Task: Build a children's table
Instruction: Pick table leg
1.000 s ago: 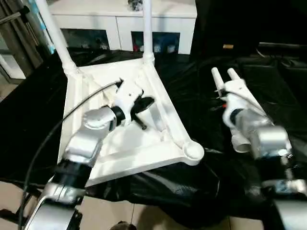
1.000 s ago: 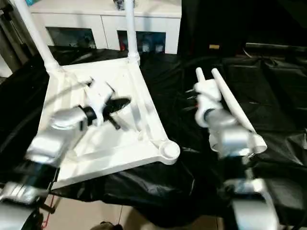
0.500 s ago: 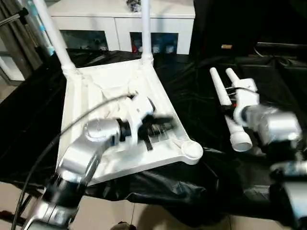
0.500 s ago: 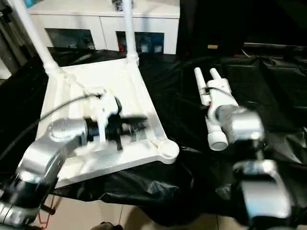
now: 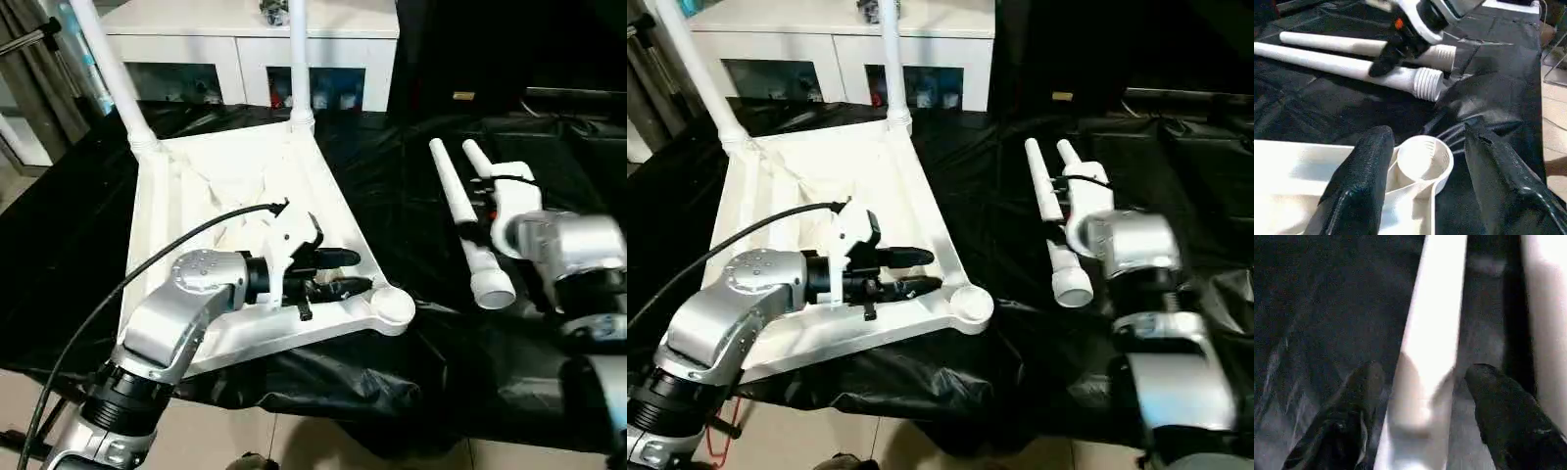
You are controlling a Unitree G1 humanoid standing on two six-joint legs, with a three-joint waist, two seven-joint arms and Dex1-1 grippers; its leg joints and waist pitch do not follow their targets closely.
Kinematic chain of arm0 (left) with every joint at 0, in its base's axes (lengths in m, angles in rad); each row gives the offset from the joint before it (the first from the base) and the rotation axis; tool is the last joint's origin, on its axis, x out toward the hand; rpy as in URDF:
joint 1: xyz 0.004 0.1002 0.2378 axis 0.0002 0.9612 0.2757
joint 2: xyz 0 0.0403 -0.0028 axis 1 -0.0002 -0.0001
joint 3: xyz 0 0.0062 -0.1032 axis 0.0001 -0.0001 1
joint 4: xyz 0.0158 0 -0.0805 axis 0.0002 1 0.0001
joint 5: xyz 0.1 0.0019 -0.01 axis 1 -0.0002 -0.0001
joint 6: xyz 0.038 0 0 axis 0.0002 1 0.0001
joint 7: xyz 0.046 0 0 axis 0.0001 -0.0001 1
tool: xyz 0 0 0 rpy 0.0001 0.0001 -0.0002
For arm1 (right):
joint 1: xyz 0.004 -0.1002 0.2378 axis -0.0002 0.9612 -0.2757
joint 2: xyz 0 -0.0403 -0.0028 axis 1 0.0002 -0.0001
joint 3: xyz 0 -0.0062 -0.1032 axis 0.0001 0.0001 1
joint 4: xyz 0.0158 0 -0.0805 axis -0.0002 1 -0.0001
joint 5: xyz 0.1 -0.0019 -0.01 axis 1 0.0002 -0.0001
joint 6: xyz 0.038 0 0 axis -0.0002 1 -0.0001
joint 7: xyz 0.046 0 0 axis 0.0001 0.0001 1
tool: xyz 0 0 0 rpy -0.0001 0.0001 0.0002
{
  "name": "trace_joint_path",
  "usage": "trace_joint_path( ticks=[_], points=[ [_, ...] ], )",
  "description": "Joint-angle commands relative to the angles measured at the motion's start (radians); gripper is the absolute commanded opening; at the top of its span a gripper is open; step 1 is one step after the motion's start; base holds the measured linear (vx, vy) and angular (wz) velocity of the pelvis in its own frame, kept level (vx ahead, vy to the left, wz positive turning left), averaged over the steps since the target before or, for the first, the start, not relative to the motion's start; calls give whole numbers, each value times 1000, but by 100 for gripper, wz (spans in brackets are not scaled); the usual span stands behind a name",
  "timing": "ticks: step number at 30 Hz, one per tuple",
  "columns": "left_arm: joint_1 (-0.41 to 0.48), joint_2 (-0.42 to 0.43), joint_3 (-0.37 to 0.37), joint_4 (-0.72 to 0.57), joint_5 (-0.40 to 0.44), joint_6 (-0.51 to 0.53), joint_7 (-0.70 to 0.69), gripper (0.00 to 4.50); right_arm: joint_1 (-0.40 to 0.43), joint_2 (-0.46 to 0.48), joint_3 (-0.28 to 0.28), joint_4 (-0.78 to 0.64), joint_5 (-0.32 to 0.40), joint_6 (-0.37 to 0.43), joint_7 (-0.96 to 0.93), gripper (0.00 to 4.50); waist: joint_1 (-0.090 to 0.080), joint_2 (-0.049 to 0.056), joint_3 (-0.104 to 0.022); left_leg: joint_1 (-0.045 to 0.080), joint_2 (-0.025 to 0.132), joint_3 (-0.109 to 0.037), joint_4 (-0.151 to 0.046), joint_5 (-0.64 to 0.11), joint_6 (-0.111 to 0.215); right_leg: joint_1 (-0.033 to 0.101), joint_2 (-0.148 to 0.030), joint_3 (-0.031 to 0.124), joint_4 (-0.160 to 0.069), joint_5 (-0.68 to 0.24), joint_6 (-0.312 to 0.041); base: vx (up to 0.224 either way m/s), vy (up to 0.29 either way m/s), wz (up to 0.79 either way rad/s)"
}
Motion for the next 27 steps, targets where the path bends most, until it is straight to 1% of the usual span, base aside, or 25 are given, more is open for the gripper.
trace_joint_path(
  ticks=[1, 2, 4, 5, 6, 7, 8, 9, 11, 12, 13, 14, 15, 16, 17, 18, 19, 20, 21, 22, 23, 24, 25, 26, 27],
  points=[
    [9, 15, -8, -23, 11, 1, -6, 261, 1, -1, 2, 23, 8, 35, 10, 304, 2, -14, -75, 28, 43, -21, -52, -141, 6, 49, -67, 37, -74, -137, -243, 0, 0, 0],
    [10, 15, -8, -28, 6, 6, -9, 261, 2, 0, 2, 42, 8, 37, 14, 304, 1, -19, -75, 29, 43, -19, -52, -143, 6, 48, -66, 37, -74, -142, -242, 0, 0, 0],
    [8, 13, -8, -33, 0, 12, -10, 271, -1, -1, 4, 74, 6, 31, 23, 277, 1, -16, -75, 28, 43, -20, -51, -147, 3, 47, -67, 36, -74, -156, -238, 0, 0, 0],
    [5, 11, -10, -33, 0, 14, -9, 271, -4, -2, 5, 89, 4, 23, 27, 277, 1, -16, -75, 29, 43, -20, -51, -152, 2, 47, -68, 37, -75, -160, -238, 0, 0, 0],
    [2, 12, -10, -37, -6, 20, -11, 271, -9, -3, -1, 100, 7, 21, 24, 258, 3, -22, -74, 29, 44, -20, -52, -152, 1, 46, -68, 37, -74, -171, -236, 0, 0, 0],
    [2, 13, -9, -41, -12, 24, -13, 271, -11, -4, -3, 104, 9, 21, 24, 250, 2, -19, -73, 30, 43, -19, -52, -159, -1, 44, -68, 37, -77, -189, -233, 0, 0, 0],
    [2, 15, -8, -45, -17, 27, -14, 271, -13, -4, -4, 106, 10, 22, 26, 241, 2, -22, -73, 31, 44, -20, -53, -162, -4, 44, -68, 37, -77, -195, -232, 0, 0, 0],
    [3, 18, -7, -48, -22, 29, -15, 271, -16, -4, -6, 110, 12, 22, 27, 233, 0, -28, -72, 30, 44, -19, -53, -164, -4, 44, -67, 37, -79, -199, -229, 0, 0, 0],
    [13, 33, -8, -53, -27, 29, -23, 271, -25, -3, -14, 130, 17, 18, 22, 223, 2, -30, -72, 30, 44, -19, -53, -163, -6, 43, -68, 37, -78, -206, -225, 0, 0, 0],
    [13, 33, -8, -53, -27, 28, -23, 271, -26, -3, -14, 130, 17, 18, 22, 208, 2, -27, -72, 30, 44, -20, -53, -161, -6, 43, -68, 37, -76, -206, -225, 0, 0, 0],
    [16, 38, -7, -53, -27, 27, -26, 271, -29, -2, -19, 138, 18, 13, 19, 201, 1, -31, -71, 29, 44, -19, -53, -166, -7, 42, -68, 37, -76, -212, -222, 0, 0, 0],
    [15, 39, -7, -49, -25, 26, -27, 271, -32, -2, -27, 145, 21, 7, 14, 197, 2, -25, -72, 31, 44, -21, -53, -169, -9, 41, -69, 37, -75, -217, -221, 0, 0, 0],
    [14, 39, -7, -49, -25, 26, -27, 271, -33, -2, -29, 147, 22, 5, 13, 194, 1, -25, -71, 30, 44, -20, -53, -171, -10, 41, -67, 37, -77, -218, -220, 0, 0, 0],
    [10, 45, -12, -43, -15, 23, -29, 271, -36, -4, -44, 157, 29, -8, 3, 192, 1, -27, -71, 30, 43, -20, -53, -172, -12, 41, -68, 37, -77, -217, -218, 0, 0, 0],
    [9, 47, -13, -42, -12, 23, -31, 271, -37, -4, -52, 158, 34, -10, 0, 191, 4, -21, -73, 30, 43, -21, -53, -169, -13, 42, -69, 37, -75, -213, -217, 0, 0, 0],
    [9, 47, -13, -42, -12, 23, -31, 271, -37, -4, -52, 158, 34, -10, 0, 191, 3, -23, -72, 29, 43, -20, -53, -168, -12, 42, -68, 38, -76, -209, -216, 0, 0, 0],
    [7, 49, -10, -39, -16, 23, -33, 271, -35, -4, -73, 149, 47, -9, -7, 189, 3, -21, -73, 29, 42, -20, -52, -163, -12, 42, -67, 37, -74, -197, -219, 0, 0, 0],
    [6, 49, -8, -35, -17, 21, -32, 271, -34, -3, -79, 145, 51, -9, -8, 189, 3, -23, -73, 29, 42, -19, -52, -164, -11, 43, -67, 38, -76, -195, -219, 0, 0, 0],
    [3, 50, -3, -24, -18, 14, -28, 271, -28, -2, -88, 132, 58, -15, -9, 189, 3, -19, -74, 29, 42, -20, -52, -162, -11, 43, -68, 38, -74, -191, -220, 0, 0, 0],
    [0, 51, 1, -10, -10, -3, -21, 271, -23, 0, -102, 121, 70, -18, -9, 189, 4, -12, -75, 28, 41, -21, -51, -157, -10, 44, -66, 36, -73, -174, -222, 0, 0, 0],
    [0, 51, 1, -10, -10, -3, -21, 271, -23, 0, -102, 121, 70, -18, -9, 189, 4, -12, -75, 28, 41, -21, -51, -157, -10, 44, -66, 36, -73, -174, -222, 0, 0, 0],
    [-6, 45, 3, 8, 4, -25, -5, 271, -19, 0, -109, 111, 77, -20, -2, 189, 3, -17, -76, 27, 41, -20, -51, -151, -5, 45, -64, 35, -73, -155, -225, 0, 0, 0],
    [-8, 42, 6, 11, 5, -27, 0, 271, -18, 0, -112, 108, 80, -21, 0, 189, 3, -17, -77, 27, 41, -21, -51, -148, -4, 47, -65, 35, -71, -146, -228, 0, 0, 0],
    [-25, 16, 28, 42, 14, -44, 45, 271, -6, 3, -130, 78, 101, -36, 18, 189, 4, -2, -76, 27, 40, -21, -50, -153, -4, 45, -64, 35, -71, -144, -228, 0, 0, 0],
    [-46, -14, 53, 77, 23, -65, 94, 271, 8, 7, -154, 45, 127, -54, 38, 189, 2, -2, -74, 28, 41, -20, -50, -165, -6, 44, -63, 35, -76, -148, -225, 0, 0, 0]
  ],
)
